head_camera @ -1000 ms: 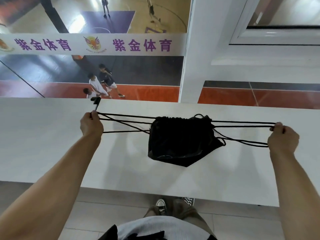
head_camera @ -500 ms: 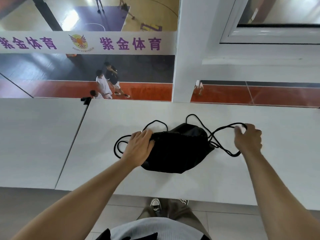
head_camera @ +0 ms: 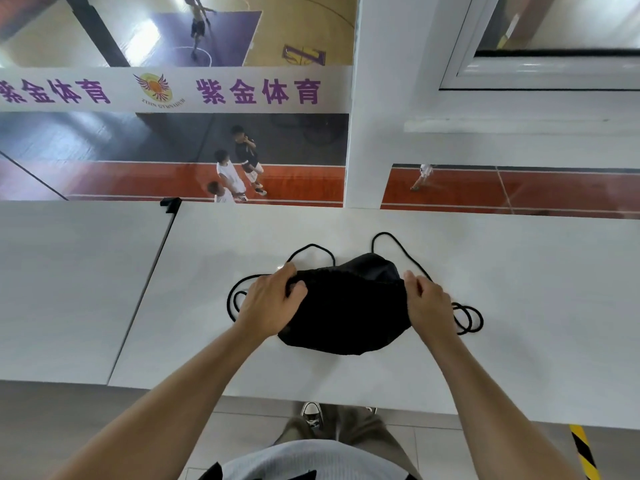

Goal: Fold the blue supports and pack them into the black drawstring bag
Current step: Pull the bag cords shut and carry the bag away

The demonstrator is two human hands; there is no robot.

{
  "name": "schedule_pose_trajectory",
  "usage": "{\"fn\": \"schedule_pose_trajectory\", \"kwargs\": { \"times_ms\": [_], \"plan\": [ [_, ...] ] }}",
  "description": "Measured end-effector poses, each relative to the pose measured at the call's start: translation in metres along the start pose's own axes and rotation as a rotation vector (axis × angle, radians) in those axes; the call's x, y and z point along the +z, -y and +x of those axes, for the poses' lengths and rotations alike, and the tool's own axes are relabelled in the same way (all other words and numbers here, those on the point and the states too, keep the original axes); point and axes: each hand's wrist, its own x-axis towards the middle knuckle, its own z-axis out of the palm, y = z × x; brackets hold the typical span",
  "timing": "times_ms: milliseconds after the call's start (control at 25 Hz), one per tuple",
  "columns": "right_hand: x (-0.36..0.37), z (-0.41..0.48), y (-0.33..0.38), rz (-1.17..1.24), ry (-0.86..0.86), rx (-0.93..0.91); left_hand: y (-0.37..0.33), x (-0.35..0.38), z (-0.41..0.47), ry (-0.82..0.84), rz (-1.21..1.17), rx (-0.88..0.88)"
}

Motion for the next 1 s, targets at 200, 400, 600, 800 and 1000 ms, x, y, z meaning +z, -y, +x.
{"fn": "schedule_pose_trajectory", "kwargs": {
  "times_ms": [200,400,600,800,1000],
  "plan": [
    [-0.055,0.032,-0.005,-0.114,-0.084,-0.055,0.029,-0.017,0.006,0.057,0.024,0.111],
    [-0.076,0.042,-0.004,-0.060,-0.121,0.034,0.077,-0.026,0.027,-0.097,-0.064,-0.115],
    [-0.053,0.069,0.014,0.040,0.033,-0.064,0.035,0.006,0.034,-0.235,0.137,-0.133],
    [-0.024,0.069,0.011,-0.283,-0.087,-0.182,-0.011,0.036,-0.010,-0.048,-0.027,0.135],
    [-0.009,0.033,-0.045,0.004,0.406,-0.067,-0.009,0.065,-0.023,0.159,-0.031,-0.182]
  ]
}}
